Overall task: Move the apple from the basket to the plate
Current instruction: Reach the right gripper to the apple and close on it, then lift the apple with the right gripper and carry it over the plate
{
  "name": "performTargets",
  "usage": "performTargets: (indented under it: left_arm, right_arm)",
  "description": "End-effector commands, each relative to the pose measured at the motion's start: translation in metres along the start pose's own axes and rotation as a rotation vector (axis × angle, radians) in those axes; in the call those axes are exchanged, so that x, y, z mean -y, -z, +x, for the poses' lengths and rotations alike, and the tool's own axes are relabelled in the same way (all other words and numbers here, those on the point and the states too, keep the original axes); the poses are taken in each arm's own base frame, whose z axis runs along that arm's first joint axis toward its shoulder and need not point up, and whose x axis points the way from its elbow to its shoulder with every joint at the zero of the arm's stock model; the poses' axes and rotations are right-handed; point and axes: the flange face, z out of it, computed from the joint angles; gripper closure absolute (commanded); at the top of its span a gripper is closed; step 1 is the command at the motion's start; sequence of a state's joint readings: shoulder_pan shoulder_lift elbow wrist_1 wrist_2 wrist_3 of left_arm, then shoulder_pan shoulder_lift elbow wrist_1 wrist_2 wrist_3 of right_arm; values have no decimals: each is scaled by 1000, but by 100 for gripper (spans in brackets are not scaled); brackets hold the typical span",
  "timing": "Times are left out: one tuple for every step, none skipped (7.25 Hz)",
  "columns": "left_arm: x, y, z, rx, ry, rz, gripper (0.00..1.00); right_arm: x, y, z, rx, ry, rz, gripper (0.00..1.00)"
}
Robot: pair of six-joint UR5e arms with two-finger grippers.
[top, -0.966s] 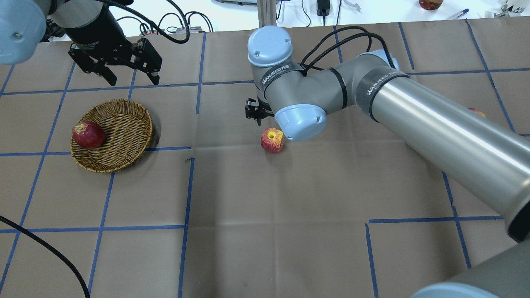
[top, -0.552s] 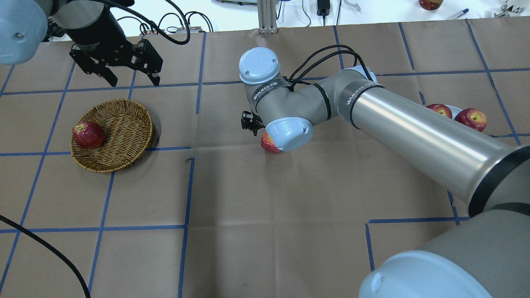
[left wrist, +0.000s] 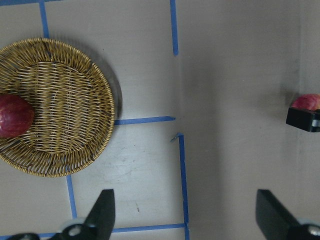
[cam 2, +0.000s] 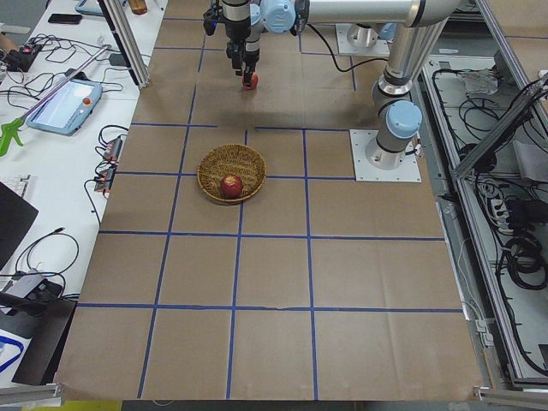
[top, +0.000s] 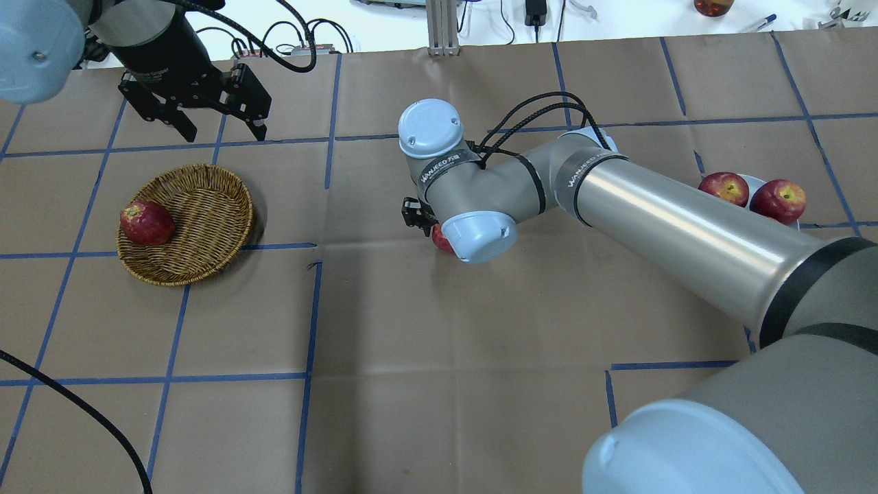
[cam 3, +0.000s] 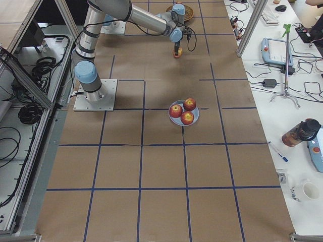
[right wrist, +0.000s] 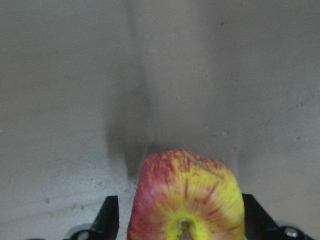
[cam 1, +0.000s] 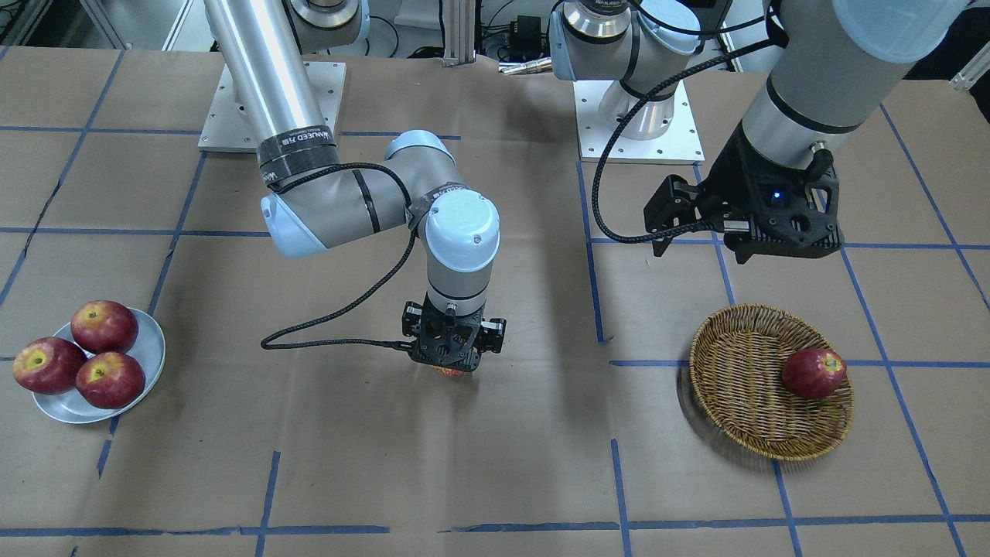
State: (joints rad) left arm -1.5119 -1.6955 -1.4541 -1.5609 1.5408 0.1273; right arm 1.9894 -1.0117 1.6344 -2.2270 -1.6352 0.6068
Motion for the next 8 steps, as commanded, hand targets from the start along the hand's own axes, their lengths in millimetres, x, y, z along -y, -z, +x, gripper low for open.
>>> performTargets:
  left_arm:
    - [-2, 1, 1, 0, -1, -3, 1]
    - [-2, 3, -1, 12, -1, 0, 1]
    - [-1, 1, -7, 71, -1, -12, 1]
    - [-3, 2, -7, 77, -1, -10, 1]
    - [-4, 3, -7, 76, -1, -8, 1]
    - [-8, 8, -6, 77, -1, -6, 1]
    - [-14, 13, -5, 77, -1, -19, 1]
    - [-11, 13, -6, 75, 1, -24, 1]
  right_arm:
    - [6, 10, 0, 14, -7, 20, 75]
    - [11, 22, 4, 23, -14, 37, 81]
    - [21, 57, 14, 49, -29, 75, 84]
    - [29, 91, 34, 39, -40, 63, 85]
    - [45, 122, 74, 27, -20, 54, 85]
    - [64, 148, 129, 6, 19, 30, 85]
    - [80, 164, 185, -9, 55, 11, 85]
    - [95, 178, 239, -17, 100, 8, 85]
